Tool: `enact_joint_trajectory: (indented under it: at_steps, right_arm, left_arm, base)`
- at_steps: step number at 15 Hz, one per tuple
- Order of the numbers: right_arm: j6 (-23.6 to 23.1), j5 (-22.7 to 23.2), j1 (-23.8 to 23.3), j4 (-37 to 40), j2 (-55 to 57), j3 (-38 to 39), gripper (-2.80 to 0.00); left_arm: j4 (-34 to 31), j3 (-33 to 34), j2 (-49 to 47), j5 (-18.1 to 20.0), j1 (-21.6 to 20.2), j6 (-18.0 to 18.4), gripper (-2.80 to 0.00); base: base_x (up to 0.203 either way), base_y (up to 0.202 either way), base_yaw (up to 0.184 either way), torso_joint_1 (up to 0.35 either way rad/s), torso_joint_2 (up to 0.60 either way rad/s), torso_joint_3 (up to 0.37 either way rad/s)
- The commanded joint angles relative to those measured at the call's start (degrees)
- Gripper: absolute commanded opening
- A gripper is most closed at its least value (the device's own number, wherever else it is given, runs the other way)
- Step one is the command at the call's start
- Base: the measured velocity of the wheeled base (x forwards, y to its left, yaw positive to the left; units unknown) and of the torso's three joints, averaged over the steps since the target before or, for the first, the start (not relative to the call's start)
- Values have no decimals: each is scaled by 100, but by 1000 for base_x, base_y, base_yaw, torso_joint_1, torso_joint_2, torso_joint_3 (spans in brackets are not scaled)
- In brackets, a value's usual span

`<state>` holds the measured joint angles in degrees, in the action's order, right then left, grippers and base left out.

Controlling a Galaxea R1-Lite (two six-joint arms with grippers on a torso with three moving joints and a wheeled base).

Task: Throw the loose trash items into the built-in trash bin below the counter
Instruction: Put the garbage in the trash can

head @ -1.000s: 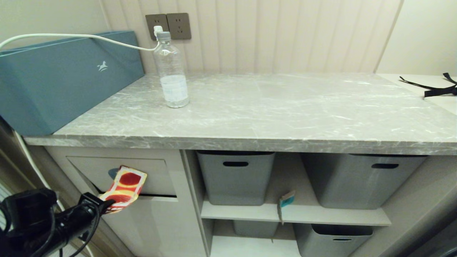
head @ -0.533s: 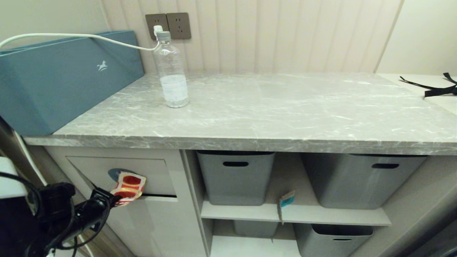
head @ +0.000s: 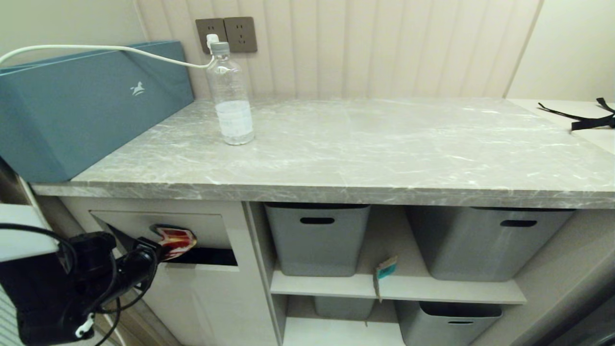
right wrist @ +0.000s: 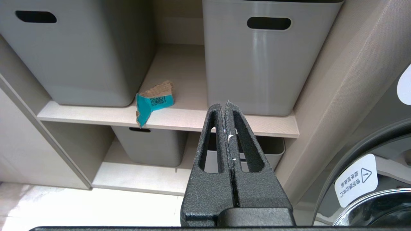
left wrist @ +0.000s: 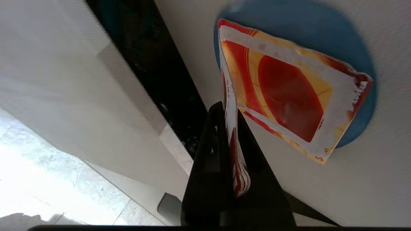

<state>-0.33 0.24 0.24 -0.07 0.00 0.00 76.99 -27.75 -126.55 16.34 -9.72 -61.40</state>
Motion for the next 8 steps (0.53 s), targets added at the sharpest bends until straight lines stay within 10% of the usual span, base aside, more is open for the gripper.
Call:
enact_joint_trajectory:
  at_steps: [1, 8]
  right_arm:
    - [-2, 2, 2, -1, -9, 0, -280]
    - [-2, 2, 2, -1, -9, 0, -280]
  left_arm:
    - [44, -142, -59, -81, 207, -30, -280]
    - [11, -821, -413, -777, 810, 13, -280]
  base:
    - [0, 0, 0, 0, 0, 0]
    - [0, 0, 0, 0, 0, 0]
